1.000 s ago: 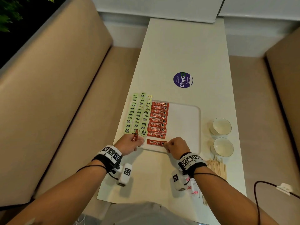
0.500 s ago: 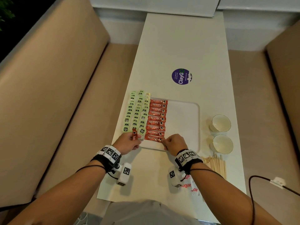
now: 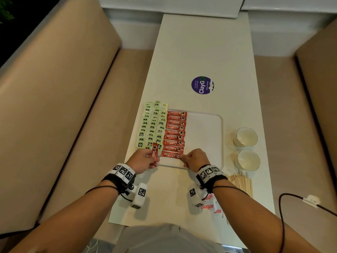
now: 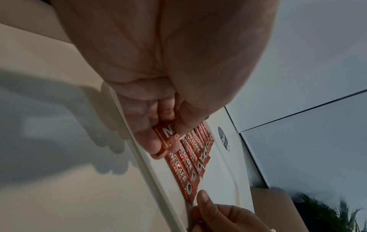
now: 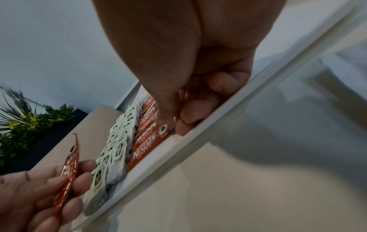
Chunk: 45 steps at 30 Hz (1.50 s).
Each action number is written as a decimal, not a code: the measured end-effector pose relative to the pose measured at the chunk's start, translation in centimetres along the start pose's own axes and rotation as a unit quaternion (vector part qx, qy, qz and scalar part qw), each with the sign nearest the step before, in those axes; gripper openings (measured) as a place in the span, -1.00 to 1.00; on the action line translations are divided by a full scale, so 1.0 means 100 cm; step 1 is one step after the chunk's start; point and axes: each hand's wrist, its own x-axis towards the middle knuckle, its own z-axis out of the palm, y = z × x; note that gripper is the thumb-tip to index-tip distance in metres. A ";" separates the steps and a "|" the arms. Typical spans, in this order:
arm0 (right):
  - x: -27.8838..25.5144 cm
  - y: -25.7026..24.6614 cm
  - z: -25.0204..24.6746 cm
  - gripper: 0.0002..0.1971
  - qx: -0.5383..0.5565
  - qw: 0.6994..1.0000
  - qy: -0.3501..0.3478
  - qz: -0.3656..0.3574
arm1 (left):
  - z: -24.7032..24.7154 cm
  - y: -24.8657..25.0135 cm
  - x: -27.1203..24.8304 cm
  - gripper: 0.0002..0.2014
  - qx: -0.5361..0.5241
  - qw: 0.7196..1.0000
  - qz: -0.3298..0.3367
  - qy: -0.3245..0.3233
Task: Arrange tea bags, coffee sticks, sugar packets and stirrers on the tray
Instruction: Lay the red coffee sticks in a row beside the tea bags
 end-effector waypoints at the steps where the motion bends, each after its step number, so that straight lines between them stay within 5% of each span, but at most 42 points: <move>1: -0.001 0.001 -0.001 -0.52 -0.001 1.000 0.002 -0.002 | 0.000 0.000 0.000 -0.84 0.006 1.000 0.001 -0.003; 7: -0.009 0.006 -0.006 -0.53 0.003 0.998 0.029 -0.051 | 0.000 0.001 -0.002 -0.86 0.075 0.996 0.040 -0.019; 16: -0.026 -0.023 0.003 -0.76 0.056 0.980 -0.053 -0.185 | 0.012 0.013 -0.003 -0.83 0.173 0.980 0.082 -0.055; 30: -0.022 -0.006 0.002 -0.75 0.083 0.989 -0.023 -0.120 | 0.008 0.013 0.006 -0.90 0.087 0.995 0.051 -0.011; 45: -0.015 0.001 0.014 -0.71 -0.089 0.995 0.019 -0.040 | 0.029 0.018 0.014 -0.87 0.317 0.942 0.063 0.087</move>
